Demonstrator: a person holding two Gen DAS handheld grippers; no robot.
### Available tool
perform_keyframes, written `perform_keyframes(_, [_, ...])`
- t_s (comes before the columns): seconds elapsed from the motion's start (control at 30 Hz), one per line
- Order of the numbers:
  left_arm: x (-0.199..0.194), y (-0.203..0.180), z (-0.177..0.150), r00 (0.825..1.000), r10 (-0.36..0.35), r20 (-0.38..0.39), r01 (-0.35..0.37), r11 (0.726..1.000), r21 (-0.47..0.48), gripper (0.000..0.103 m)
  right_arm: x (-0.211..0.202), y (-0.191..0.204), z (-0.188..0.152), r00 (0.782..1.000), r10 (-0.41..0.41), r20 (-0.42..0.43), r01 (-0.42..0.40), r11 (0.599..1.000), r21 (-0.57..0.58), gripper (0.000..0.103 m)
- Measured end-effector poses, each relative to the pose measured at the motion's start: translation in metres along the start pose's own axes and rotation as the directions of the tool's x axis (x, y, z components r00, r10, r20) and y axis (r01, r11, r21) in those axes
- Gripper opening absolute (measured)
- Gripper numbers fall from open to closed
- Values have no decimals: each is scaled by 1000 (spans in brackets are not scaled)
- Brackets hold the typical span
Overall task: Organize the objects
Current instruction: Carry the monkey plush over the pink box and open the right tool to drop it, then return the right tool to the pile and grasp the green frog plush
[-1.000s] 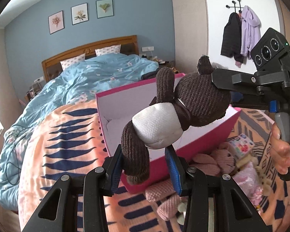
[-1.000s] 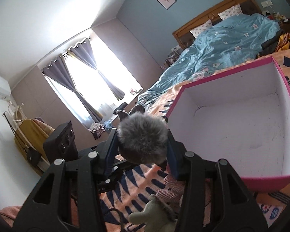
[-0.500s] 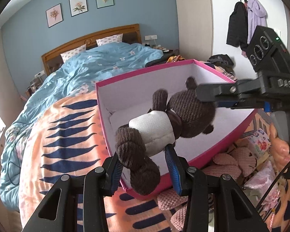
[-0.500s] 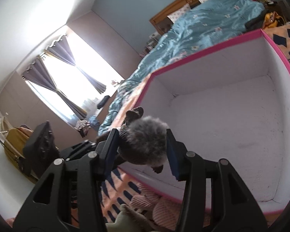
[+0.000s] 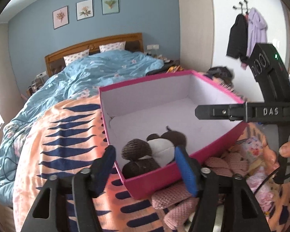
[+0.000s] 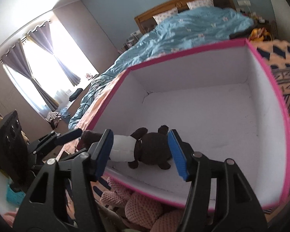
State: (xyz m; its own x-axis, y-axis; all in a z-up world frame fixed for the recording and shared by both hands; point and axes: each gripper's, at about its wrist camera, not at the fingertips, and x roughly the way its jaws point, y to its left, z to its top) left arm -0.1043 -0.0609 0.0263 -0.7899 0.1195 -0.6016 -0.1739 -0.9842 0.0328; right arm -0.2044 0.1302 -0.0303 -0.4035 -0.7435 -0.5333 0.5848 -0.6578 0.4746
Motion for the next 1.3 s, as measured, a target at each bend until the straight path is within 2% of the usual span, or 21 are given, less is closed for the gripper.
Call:
perform_keyframes(0.07, [-11, -2, -4, 999, -23, 27, 23, 1000, 1, 68, -11, 7, -3, 1000, -8, 24, 9, 999, -35, 63])
perform_keyframes(0.13, [-21, -6, -7, 998, -42, 52, 42, 999, -1, 75, -21, 13, -7, 999, -12, 46, 15, 997, -69, 67])
perform_keyframes(0.23, [-35, -12, -13, 994, -74, 77, 74, 997, -2, 76, -34, 22, -16, 997, -14, 73, 22, 993, -117, 69])
perform_keyframes(0.5, [-44, -29, -36, 988, -138, 64, 138, 990, -2, 77, -59, 36, -56, 998, -9, 60, 20, 981, -193, 70])
perform_keyframes(0.9, [-18, -52, -68, 980, -194, -44, 193, 981, -14, 77, -57, 34, -122, 996, -6, -87, -8, 986, -164, 70])
perform_keyframes(1.0, [-7, -55, -71, 978, -193, -78, 192, 981, -18, 76, -49, 34, -128, 993, 19, -117, -36, 989, -147, 70])
perform_keyframes(1.3, [-13, -55, -84, 963, -250, -100, 249, 968, -21, 73, -37, 36, -143, 985, -7, -174, -22, 986, -164, 68])
